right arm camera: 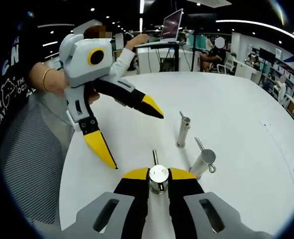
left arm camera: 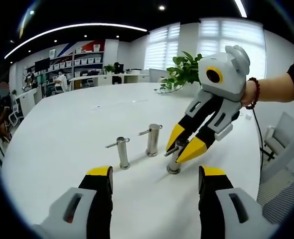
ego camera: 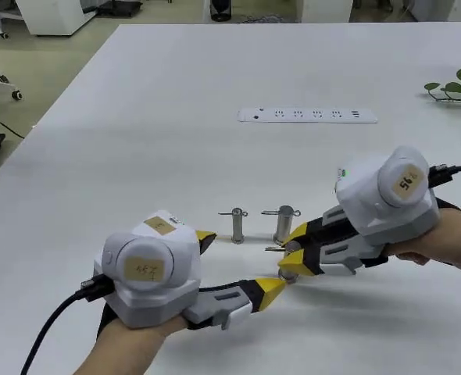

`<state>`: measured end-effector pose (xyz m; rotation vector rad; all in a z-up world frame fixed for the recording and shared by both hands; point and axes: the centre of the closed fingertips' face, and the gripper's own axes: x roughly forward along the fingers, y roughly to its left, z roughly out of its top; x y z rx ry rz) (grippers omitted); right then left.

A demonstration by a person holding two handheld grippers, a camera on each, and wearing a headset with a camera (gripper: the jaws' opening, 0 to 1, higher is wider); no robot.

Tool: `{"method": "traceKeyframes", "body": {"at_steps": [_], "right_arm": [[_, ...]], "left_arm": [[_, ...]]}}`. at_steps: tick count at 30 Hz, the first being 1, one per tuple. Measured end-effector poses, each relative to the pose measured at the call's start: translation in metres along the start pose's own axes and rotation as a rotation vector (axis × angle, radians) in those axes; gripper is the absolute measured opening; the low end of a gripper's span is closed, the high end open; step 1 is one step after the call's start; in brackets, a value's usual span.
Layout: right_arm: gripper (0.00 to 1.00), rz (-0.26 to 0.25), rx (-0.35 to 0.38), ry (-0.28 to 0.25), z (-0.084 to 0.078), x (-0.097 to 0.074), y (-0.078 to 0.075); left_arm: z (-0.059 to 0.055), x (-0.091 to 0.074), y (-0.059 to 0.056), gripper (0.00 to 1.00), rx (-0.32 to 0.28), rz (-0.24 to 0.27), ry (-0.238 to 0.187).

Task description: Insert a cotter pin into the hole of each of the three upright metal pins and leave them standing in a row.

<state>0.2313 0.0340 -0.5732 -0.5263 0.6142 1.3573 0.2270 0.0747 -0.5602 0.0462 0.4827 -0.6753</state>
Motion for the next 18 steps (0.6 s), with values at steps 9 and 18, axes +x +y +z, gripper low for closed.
{"method": "traceKeyframes", "body": {"at_steps": [9, 18], "right_arm": [[0.09, 0.004, -0.005, -0.003, -0.0003, -0.0005, -0.0006], [0.08, -0.004, -0.02, 0.018, -0.0017, -0.0077, -0.0023]], "left_arm": [[-0.0003, -0.0059, 0.0063, 0.76, -0.003, 0.018, -0.009], [0.005, -0.0084, 0.009, 0.81, 0.005, 0.029, -0.029]]}}
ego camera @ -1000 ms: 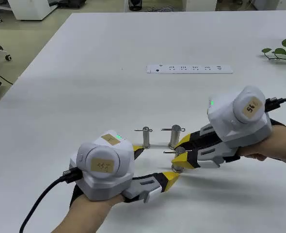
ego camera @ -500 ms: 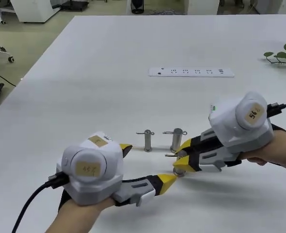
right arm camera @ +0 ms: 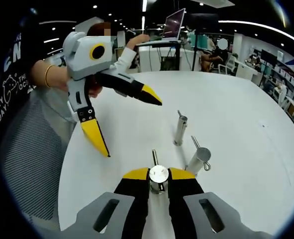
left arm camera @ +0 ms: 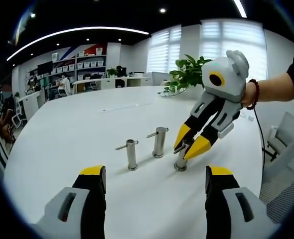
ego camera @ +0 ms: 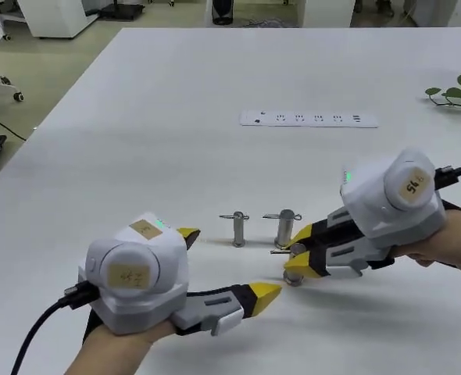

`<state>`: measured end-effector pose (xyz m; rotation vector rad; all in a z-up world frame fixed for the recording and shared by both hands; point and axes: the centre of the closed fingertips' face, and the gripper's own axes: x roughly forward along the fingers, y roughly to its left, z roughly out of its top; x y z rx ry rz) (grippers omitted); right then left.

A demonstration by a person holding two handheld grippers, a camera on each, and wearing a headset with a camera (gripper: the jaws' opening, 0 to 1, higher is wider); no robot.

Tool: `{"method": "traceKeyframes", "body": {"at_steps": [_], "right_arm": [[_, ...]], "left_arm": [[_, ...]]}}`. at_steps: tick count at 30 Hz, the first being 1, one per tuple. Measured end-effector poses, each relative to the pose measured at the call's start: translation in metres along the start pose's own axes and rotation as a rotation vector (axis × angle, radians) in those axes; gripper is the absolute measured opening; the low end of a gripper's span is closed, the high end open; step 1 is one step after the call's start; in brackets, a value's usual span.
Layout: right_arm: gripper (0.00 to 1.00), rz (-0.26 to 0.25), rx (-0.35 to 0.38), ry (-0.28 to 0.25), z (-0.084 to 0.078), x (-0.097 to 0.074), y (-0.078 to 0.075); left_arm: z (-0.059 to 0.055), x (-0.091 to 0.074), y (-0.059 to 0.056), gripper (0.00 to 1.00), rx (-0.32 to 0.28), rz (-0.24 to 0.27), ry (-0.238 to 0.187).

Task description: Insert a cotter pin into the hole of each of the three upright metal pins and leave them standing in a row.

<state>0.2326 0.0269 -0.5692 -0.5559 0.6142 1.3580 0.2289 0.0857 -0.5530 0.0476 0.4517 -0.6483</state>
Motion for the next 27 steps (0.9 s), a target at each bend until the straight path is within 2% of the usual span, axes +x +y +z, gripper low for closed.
{"method": "traceKeyframes", "body": {"at_steps": [6, 15, 27], "right_arm": [[0.08, 0.002, -0.006, 0.007, -0.001, -0.005, -0.003], [0.08, -0.007, -0.007, 0.013, -0.003, -0.012, -0.008], [0.08, -0.038, 0.003, 0.025, -0.011, -0.023, -0.027]], "left_arm": [[-0.002, -0.001, 0.003, 0.82, 0.003, 0.015, 0.013], [0.004, -0.003, 0.001, 0.85, 0.006, 0.004, -0.015], [0.007, -0.005, 0.004, 0.91, -0.003, 0.011, -0.023]]}}
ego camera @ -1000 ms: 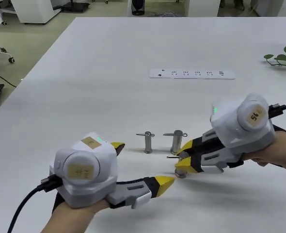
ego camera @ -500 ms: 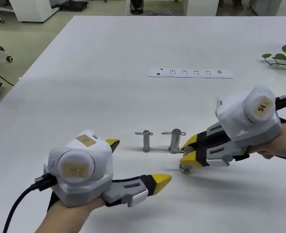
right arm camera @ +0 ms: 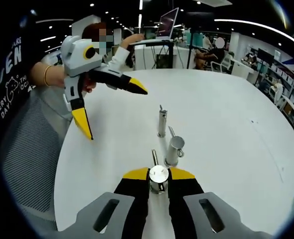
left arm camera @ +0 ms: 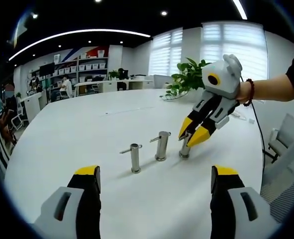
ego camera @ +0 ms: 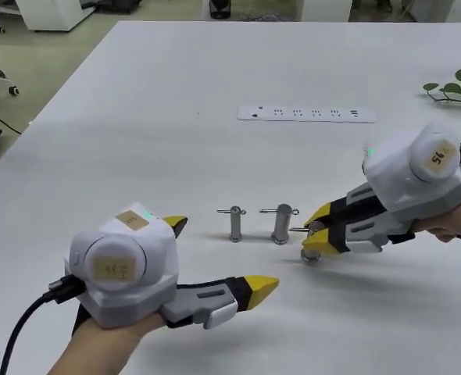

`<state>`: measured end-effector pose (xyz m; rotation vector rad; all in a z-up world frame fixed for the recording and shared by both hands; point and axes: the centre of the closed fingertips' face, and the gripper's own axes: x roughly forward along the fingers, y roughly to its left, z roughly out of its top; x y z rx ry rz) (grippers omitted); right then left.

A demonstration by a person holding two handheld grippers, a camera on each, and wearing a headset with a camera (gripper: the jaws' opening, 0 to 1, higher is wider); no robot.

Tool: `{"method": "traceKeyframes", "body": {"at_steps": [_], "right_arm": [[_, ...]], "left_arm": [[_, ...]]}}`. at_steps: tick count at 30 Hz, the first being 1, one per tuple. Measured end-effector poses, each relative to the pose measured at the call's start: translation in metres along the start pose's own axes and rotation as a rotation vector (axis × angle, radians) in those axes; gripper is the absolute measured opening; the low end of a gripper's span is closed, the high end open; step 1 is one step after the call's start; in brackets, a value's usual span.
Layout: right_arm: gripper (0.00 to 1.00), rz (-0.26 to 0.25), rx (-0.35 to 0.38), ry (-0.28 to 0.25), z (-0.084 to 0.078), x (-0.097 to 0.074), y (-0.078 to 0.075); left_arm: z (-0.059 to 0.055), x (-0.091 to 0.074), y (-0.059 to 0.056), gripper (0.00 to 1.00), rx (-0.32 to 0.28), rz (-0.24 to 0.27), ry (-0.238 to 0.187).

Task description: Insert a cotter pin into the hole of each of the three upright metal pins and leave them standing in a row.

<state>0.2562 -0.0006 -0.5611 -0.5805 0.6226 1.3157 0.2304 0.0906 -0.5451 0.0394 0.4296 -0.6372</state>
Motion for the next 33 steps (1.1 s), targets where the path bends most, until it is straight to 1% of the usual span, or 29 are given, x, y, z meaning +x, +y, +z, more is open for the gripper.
{"method": "traceKeyframes", "body": {"at_steps": [4, 11, 18, 33], "right_arm": [[0.08, -0.001, 0.001, 0.006, -0.003, -0.002, -0.004], [0.08, -0.014, 0.007, 0.015, -0.008, -0.006, -0.012], [0.08, -0.03, 0.017, 0.009, -0.01, -0.009, -0.022], [0.08, -0.025, 0.021, 0.014, -0.016, -0.005, -0.032]], "left_arm": [[0.002, 0.0, 0.001, 0.93, -0.013, 0.006, -0.014], [0.0, -0.002, 0.003, 0.94, -0.005, 0.012, -0.006], [0.0, -0.001, 0.003, 0.94, 0.001, 0.013, -0.008], [-0.002, -0.001, 0.002, 0.92, 0.005, 0.007, 0.001]]}}
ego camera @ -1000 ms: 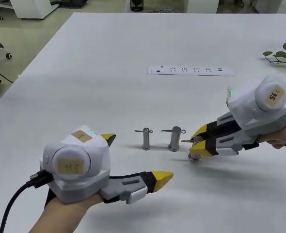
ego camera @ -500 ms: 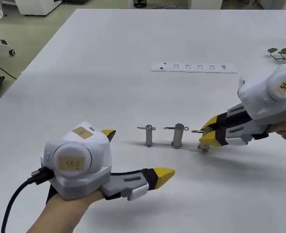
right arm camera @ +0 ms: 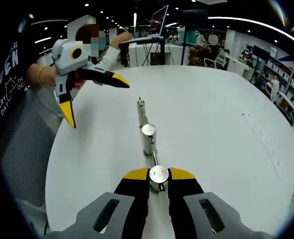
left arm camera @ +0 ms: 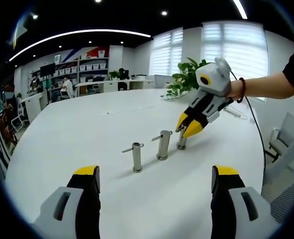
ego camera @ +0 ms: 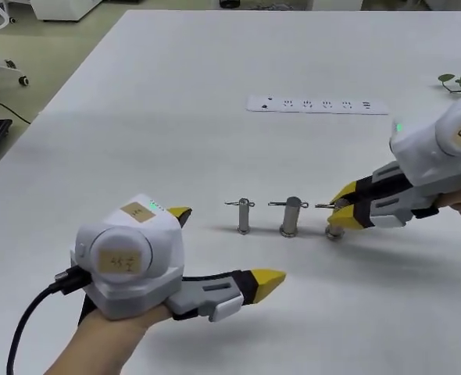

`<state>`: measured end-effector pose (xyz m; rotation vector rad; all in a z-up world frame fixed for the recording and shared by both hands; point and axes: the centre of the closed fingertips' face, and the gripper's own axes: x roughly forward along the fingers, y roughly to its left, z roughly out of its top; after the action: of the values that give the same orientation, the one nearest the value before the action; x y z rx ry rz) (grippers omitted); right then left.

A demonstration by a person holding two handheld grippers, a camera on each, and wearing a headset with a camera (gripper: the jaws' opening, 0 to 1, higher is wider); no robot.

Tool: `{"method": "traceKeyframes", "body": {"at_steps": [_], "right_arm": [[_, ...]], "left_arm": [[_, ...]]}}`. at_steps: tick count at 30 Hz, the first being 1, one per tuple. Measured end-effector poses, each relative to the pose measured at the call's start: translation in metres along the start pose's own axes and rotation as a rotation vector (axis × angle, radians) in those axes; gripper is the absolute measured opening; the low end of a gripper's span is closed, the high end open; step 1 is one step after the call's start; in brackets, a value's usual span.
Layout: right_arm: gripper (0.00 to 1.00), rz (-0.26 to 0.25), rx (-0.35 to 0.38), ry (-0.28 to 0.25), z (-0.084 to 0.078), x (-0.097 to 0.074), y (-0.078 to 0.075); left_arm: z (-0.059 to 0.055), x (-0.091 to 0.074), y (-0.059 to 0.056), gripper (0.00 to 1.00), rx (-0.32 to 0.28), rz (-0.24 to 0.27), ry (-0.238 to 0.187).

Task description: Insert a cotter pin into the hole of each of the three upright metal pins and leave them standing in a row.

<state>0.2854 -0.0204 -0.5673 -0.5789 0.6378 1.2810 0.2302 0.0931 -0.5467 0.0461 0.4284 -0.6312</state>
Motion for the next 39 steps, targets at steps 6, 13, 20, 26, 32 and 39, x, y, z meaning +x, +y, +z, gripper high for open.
{"method": "traceKeyframes", "body": {"at_steps": [6, 13, 20, 26, 32, 39], "right_arm": [[0.08, 0.003, -0.003, 0.002, -0.002, 0.002, -0.003], [0.09, 0.02, -0.01, -0.005, -0.003, 0.002, -0.005], [0.09, 0.022, -0.049, 0.008, -0.002, 0.003, -0.005], [0.1, 0.017, -0.065, 0.011, -0.002, 0.003, -0.005], [0.23, -0.007, -0.041, -0.001, -0.001, -0.002, -0.005], [0.36, -0.073, 0.072, -0.06, 0.01, -0.015, -0.006]], "left_arm": [[0.0, 0.0, 0.0, 0.92, -0.001, -0.003, 0.001], [0.0, 0.0, 0.0, 0.9, 0.0, -0.006, 0.003], [-0.001, 0.001, 0.002, 0.9, 0.004, -0.004, 0.011], [-0.001, 0.0, 0.003, 0.9, 0.003, -0.002, 0.015], [0.0, -0.002, 0.006, 0.89, -0.002, 0.006, 0.017], [0.005, -0.003, 0.01, 0.89, -0.001, 0.015, 0.02]]}}
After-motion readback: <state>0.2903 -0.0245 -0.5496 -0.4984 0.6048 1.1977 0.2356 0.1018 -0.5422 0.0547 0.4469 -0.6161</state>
